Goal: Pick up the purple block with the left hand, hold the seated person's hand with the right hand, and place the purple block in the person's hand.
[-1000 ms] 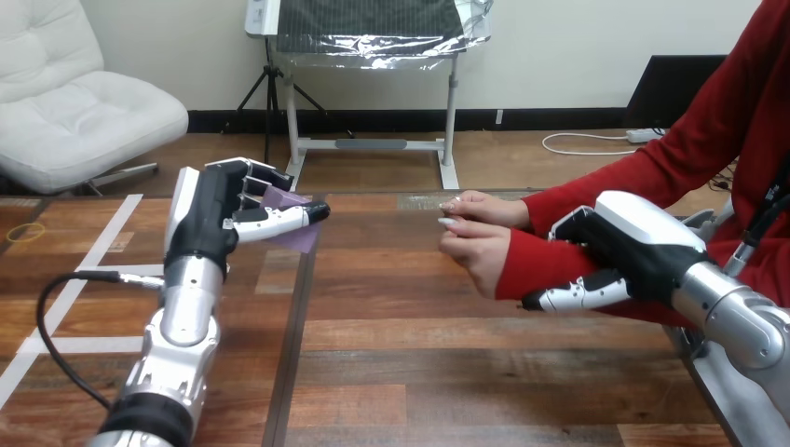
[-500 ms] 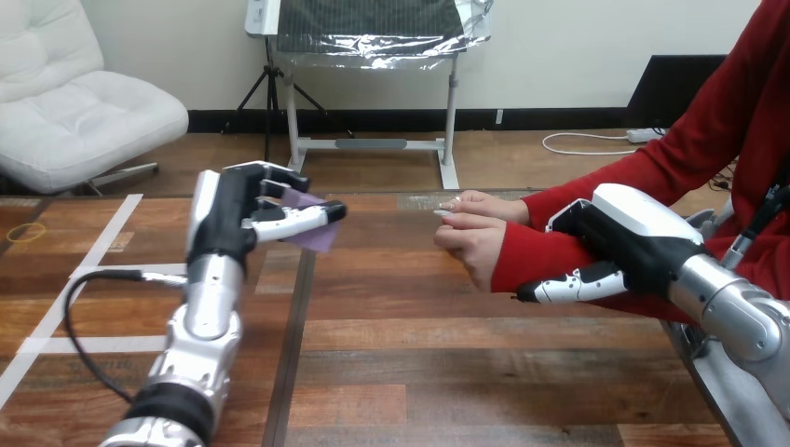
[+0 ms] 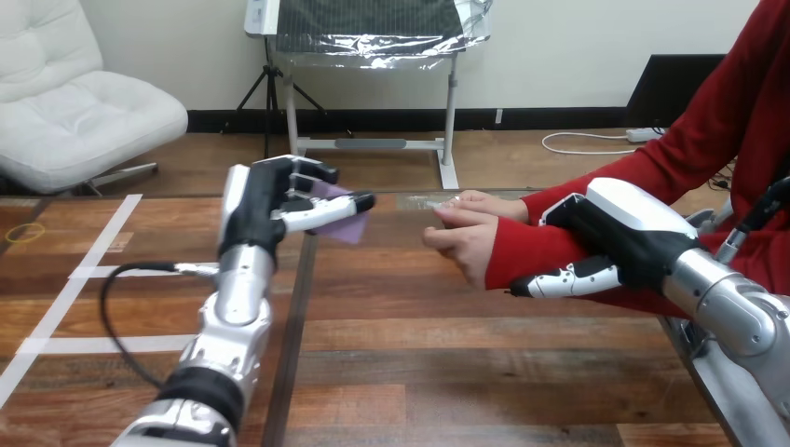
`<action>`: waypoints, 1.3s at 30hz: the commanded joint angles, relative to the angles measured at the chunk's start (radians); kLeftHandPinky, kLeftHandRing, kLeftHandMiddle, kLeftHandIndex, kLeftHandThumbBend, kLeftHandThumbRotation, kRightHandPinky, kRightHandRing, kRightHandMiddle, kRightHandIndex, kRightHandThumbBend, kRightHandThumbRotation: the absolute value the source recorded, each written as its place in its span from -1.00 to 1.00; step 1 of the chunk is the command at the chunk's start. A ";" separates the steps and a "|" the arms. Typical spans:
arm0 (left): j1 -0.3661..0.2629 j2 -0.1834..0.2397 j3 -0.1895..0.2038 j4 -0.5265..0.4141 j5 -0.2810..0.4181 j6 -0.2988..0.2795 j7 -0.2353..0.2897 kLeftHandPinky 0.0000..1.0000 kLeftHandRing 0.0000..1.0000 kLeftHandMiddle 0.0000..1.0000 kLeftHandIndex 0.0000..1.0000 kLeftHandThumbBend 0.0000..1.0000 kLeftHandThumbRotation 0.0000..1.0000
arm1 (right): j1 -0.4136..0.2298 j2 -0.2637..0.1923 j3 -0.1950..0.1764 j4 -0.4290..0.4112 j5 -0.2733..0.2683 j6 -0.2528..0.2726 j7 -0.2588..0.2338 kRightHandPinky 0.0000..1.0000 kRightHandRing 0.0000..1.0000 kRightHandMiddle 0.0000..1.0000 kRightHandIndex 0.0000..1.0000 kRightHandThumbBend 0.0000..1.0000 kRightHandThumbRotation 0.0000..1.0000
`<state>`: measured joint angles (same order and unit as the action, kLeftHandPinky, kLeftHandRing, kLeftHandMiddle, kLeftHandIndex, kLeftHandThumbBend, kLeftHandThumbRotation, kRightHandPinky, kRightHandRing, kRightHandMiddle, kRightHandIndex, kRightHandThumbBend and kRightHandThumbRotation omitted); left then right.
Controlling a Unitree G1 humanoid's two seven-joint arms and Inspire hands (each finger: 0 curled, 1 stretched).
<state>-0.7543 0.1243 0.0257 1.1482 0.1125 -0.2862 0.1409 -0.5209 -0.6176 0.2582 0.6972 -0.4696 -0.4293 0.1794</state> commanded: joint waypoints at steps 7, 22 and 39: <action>-0.125 -0.036 0.011 0.025 -0.011 -0.004 0.008 -0.28 -0.19 -0.09 -0.04 0.38 -1.00 | -0.096 0.033 -0.031 -0.067 0.029 -0.012 -0.010 -0.46 -0.36 -0.25 -0.23 0.41 -0.07; -0.159 -0.081 -0.001 0.049 -0.002 0.003 0.009 -0.26 -0.17 -0.07 -0.02 0.36 -1.00 | -0.100 0.054 -0.031 -0.080 0.031 0.008 0.000 -0.46 -0.37 -0.26 -0.22 0.42 -0.07; -0.168 -0.116 -0.020 0.054 0.015 -0.020 -0.006 -0.30 -0.23 -0.14 -0.05 0.37 -1.00 | -0.102 0.071 -0.020 -0.103 0.012 0.036 -0.007 -0.41 -0.32 -0.20 -0.18 0.43 -0.02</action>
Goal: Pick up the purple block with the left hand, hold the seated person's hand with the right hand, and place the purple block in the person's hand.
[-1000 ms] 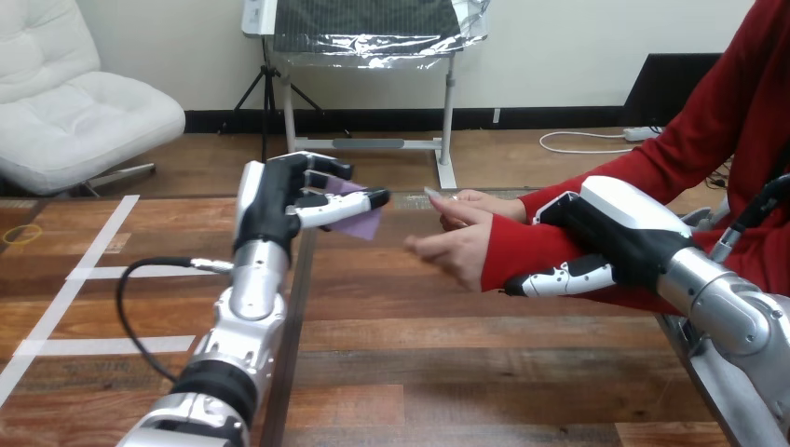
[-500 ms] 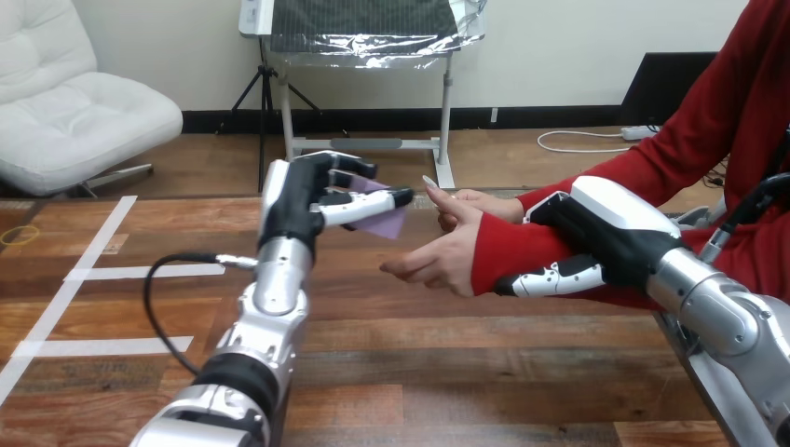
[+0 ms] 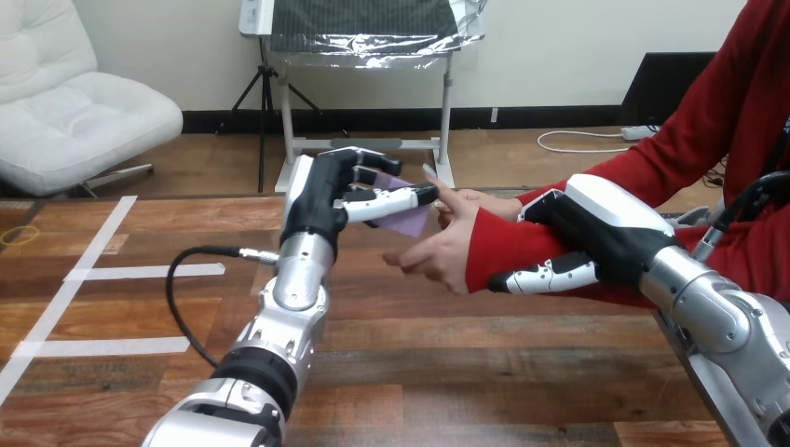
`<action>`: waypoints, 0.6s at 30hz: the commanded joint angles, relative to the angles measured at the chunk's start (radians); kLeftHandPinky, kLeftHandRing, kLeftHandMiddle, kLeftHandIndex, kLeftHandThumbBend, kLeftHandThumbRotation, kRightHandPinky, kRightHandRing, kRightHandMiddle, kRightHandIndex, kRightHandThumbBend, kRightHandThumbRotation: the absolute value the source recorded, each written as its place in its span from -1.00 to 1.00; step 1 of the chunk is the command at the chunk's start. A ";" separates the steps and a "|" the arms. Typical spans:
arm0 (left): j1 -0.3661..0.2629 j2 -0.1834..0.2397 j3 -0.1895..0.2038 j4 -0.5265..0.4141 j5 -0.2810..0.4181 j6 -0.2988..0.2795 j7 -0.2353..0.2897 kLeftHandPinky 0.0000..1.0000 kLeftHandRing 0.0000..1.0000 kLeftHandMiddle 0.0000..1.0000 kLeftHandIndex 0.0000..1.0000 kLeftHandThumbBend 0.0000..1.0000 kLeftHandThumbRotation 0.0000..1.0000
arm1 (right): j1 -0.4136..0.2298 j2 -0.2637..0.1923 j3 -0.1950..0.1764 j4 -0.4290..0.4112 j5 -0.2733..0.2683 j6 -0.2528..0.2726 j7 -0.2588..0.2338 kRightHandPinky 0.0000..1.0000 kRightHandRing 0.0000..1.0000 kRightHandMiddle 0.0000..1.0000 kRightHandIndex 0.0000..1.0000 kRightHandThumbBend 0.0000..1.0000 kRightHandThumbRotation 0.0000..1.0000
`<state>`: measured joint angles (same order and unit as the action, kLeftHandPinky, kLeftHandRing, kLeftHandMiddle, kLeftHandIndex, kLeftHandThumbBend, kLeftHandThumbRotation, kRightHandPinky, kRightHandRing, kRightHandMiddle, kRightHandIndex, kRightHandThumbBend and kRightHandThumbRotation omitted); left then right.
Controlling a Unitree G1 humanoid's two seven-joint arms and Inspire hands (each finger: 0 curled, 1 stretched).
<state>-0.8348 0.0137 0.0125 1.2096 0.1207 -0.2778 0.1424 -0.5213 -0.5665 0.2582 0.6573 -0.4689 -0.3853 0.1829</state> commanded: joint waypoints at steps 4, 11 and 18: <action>-0.088 -0.015 0.000 -0.008 -0.003 -0.022 -0.011 -0.31 -0.23 -0.14 -0.05 0.36 -1.00 | -0.103 0.025 -0.019 -0.058 0.010 -0.018 -0.018 -0.41 -0.32 -0.21 -0.18 0.43 -0.02; -0.090 -0.036 0.004 -0.009 -0.009 -0.010 -0.008 -0.33 -0.24 -0.14 -0.06 0.39 -1.00 | -0.107 0.033 -0.018 -0.052 0.013 -0.027 -0.023 -0.41 -0.32 -0.22 -0.18 0.41 -0.07; -0.089 -0.051 0.005 -0.012 -0.013 -0.009 -0.016 -0.33 -0.24 -0.13 -0.07 0.38 -1.00 | -0.110 0.040 -0.016 -0.050 0.010 -0.028 -0.031 -0.41 -0.32 -0.21 -0.18 0.42 -0.08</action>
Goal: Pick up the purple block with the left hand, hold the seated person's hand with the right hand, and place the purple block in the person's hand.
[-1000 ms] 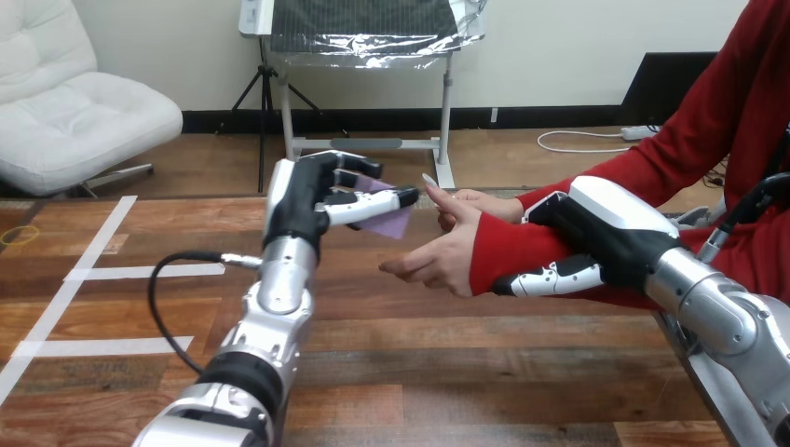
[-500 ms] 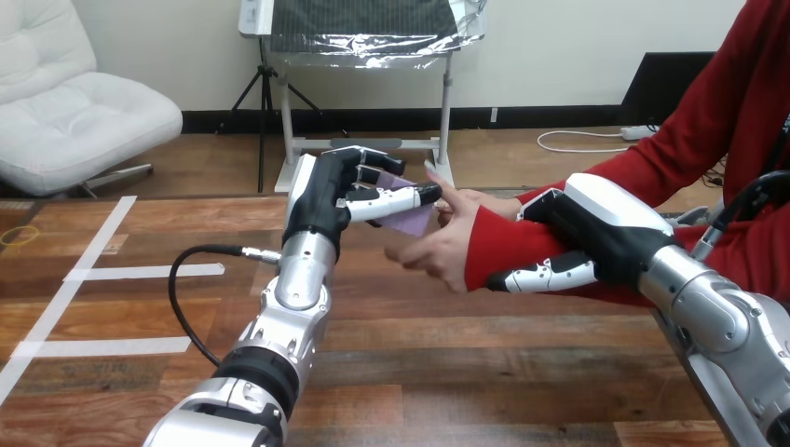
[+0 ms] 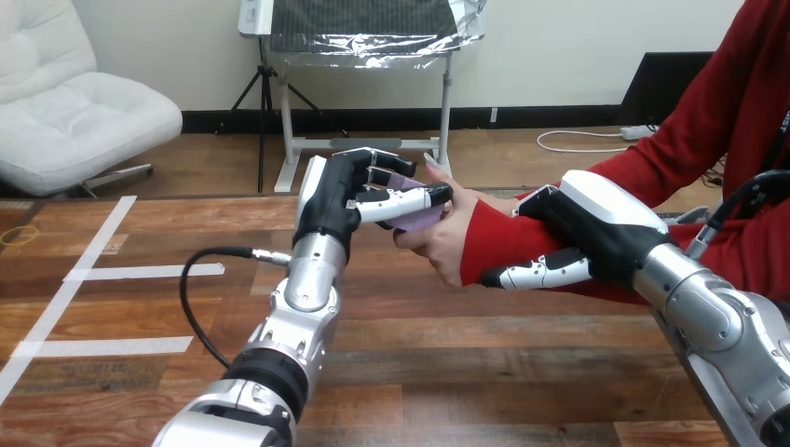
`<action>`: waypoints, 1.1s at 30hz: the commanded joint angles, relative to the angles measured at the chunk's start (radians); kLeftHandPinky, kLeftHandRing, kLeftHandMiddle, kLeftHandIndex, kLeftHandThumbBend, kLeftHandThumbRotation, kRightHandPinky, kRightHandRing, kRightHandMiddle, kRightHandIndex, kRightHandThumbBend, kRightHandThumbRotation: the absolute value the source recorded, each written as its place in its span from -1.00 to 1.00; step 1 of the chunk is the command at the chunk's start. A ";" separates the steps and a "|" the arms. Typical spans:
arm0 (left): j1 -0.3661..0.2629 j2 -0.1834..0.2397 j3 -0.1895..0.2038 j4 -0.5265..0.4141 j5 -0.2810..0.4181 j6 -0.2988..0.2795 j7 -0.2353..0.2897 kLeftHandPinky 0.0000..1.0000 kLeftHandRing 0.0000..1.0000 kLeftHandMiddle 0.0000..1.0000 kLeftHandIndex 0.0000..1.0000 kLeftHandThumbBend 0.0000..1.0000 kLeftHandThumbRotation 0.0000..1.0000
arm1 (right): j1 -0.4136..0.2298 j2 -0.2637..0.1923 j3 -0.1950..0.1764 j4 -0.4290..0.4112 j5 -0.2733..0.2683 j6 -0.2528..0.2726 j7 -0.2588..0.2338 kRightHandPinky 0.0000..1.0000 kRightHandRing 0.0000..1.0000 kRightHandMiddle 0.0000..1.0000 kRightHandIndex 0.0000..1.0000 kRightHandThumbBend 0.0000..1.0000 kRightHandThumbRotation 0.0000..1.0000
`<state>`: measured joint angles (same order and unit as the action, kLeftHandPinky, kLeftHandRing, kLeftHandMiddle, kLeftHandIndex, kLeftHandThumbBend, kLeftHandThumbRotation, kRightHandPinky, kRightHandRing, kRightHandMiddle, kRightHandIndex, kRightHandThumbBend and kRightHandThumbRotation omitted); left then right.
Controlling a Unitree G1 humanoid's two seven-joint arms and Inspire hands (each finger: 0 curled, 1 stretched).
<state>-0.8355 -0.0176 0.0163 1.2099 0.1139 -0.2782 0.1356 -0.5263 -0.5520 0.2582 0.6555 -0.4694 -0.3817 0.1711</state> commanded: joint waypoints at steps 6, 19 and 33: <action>-0.086 -0.027 -0.007 -0.015 -0.001 -0.003 -0.008 -0.34 -0.24 -0.14 -0.10 0.38 -1.00 | -0.108 0.030 -0.014 -0.044 0.009 -0.038 -0.028 -0.43 -0.34 -0.23 -0.20 0.42 -0.09; -0.070 -0.039 -0.016 -0.021 0.003 0.005 -0.022 -0.33 -0.24 -0.14 -0.11 0.37 -1.00 | -0.109 0.029 -0.012 -0.044 0.008 -0.039 -0.031 -0.44 -0.36 -0.24 -0.21 0.40 -0.12; -0.053 -0.043 -0.029 -0.024 0.018 0.009 -0.023 -0.31 -0.21 -0.11 -0.07 0.36 -1.00 | -0.105 0.027 -0.016 -0.041 0.012 -0.034 -0.030 -0.44 -0.36 -0.24 -0.21 0.42 -0.10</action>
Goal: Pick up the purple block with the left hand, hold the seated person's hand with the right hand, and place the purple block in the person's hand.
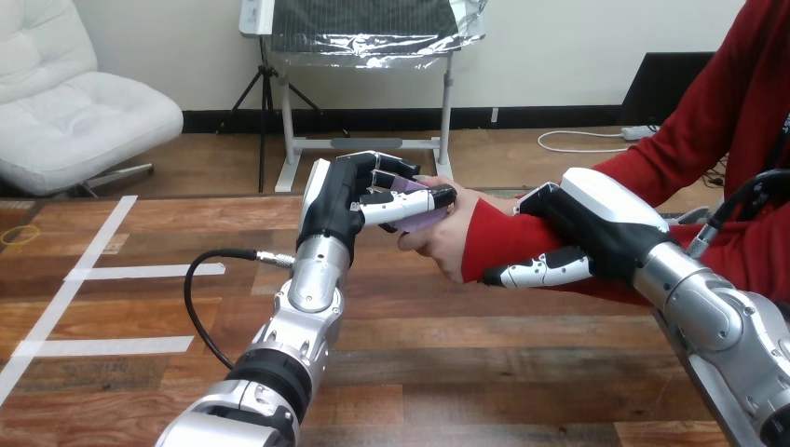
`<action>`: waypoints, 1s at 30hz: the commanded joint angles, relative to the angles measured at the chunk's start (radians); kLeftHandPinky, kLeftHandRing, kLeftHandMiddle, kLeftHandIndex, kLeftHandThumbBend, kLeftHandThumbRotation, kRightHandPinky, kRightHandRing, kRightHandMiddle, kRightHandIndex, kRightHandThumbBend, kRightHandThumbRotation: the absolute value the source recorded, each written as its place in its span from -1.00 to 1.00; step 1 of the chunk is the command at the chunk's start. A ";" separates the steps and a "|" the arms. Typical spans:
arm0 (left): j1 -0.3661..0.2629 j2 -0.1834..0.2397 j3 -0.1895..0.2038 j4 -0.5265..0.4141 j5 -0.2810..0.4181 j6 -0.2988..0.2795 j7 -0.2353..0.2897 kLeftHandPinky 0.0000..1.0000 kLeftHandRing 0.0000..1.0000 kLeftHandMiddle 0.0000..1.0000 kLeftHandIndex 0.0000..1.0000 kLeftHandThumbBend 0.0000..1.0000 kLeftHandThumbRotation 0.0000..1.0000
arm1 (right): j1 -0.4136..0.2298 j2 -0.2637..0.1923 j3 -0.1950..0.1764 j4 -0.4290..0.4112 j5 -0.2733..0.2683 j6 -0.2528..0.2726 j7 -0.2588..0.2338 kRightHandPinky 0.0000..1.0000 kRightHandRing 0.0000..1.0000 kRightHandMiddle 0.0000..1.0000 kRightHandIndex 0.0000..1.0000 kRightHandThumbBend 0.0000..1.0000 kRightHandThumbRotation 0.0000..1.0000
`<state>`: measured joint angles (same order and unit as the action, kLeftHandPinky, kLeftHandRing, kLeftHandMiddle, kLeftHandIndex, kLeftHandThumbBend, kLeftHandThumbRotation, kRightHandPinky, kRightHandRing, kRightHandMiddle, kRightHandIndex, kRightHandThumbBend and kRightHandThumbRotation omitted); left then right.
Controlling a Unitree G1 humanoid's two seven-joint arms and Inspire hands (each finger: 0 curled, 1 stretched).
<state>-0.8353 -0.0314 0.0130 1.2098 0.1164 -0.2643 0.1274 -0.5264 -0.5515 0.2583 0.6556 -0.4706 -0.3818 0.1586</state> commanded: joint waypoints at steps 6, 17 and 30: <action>-0.048 -0.027 -0.028 -0.026 0.018 -0.001 -0.020 -0.31 -0.21 -0.11 -0.05 0.35 -1.00 | -0.102 0.025 -0.017 -0.043 0.013 -0.031 -0.018 -0.43 -0.34 -0.23 -0.20 0.42 -0.09; -0.039 -0.022 -0.001 -0.033 -0.027 0.003 -0.107 -0.20 -0.07 0.01 0.04 0.33 -1.00 | -0.099 0.022 -0.018 -0.032 0.016 -0.048 -0.022 -0.40 -0.32 -0.21 -0.18 0.44 -0.05; -0.020 -0.011 0.028 -0.052 -0.094 0.004 -0.201 0.22 0.35 0.42 0.42 0.39 -0.23 | -0.091 0.022 -0.023 -0.030 0.033 -0.035 -0.004 -0.40 -0.32 -0.20 -0.15 0.49 -0.05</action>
<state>-0.8321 -0.0175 0.0415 1.2090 0.0357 -0.2527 -0.0347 -0.5264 -0.5546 0.2575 0.6590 -0.4687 -0.3827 0.1587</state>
